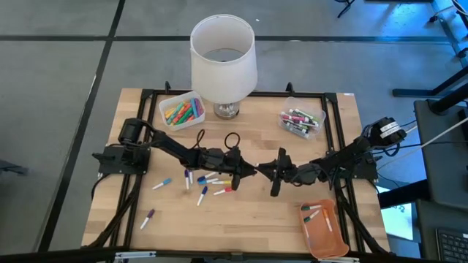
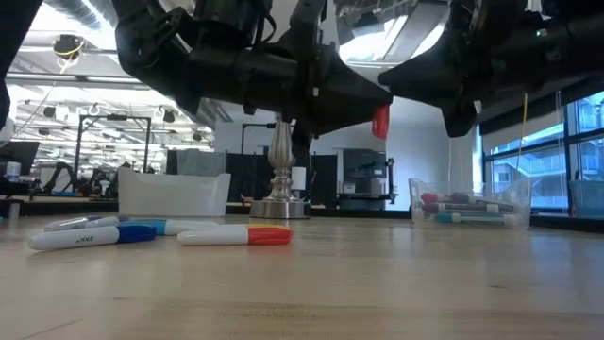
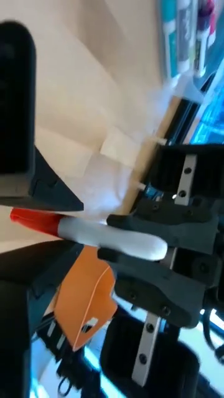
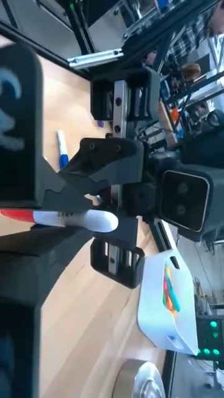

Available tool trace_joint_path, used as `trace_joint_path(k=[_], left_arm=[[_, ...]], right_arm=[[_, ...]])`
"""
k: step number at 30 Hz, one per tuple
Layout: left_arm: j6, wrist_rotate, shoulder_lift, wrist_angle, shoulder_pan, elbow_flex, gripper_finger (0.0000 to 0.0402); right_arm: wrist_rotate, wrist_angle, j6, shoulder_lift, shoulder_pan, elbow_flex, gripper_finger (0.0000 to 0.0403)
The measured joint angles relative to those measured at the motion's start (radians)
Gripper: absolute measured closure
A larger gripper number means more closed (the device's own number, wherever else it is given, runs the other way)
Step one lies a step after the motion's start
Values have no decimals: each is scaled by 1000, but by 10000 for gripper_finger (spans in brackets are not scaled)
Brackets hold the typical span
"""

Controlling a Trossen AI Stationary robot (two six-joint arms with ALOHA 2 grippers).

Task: Pick & Place Markers
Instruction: Put the red mini marker into the orange bin

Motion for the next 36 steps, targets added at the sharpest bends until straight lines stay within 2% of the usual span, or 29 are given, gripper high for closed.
trace_joint_path(k=[4,7,9,13,17,19,22,26,30,33,36], left_arm=[[47,-17,-1,-1,1,2,296],[97,3,-2,-57,-1,2,277],[115,19,0,-98,1,0,266],[121,33,0,-164,1,0,245],[150,101,-21,-281,-1,-1,236],[119,71,-57,-349,-14,-1,239],[127,-21,-151,-473,-52,0,250],[188,-133,-292,-644,-120,1,260],[188,-173,-428,-825,-194,1,260],[151,-173,-514,-993,-254,1,260],[29,-188,-581,-1178,-314,1,260]], right_arm=[[-25,-75,-68,-70,6,0,375],[-58,-260,-69,-204,23,5,375],[-69,-475,-25,-306,38,40,375],[-106,-1030,125,-454,76,185,375],[-280,-1491,345,-489,125,366,375],[-297,-1639,431,-481,174,432,375],[-301,-1735,573,-466,274,493,375],[-397,-1764,776,-436,422,493,375],[-459,-1784,991,-376,538,466,374],[-474,-1793,1085,-321,584,454,347],[-489,-1787,1099,-270,596,454,309]])
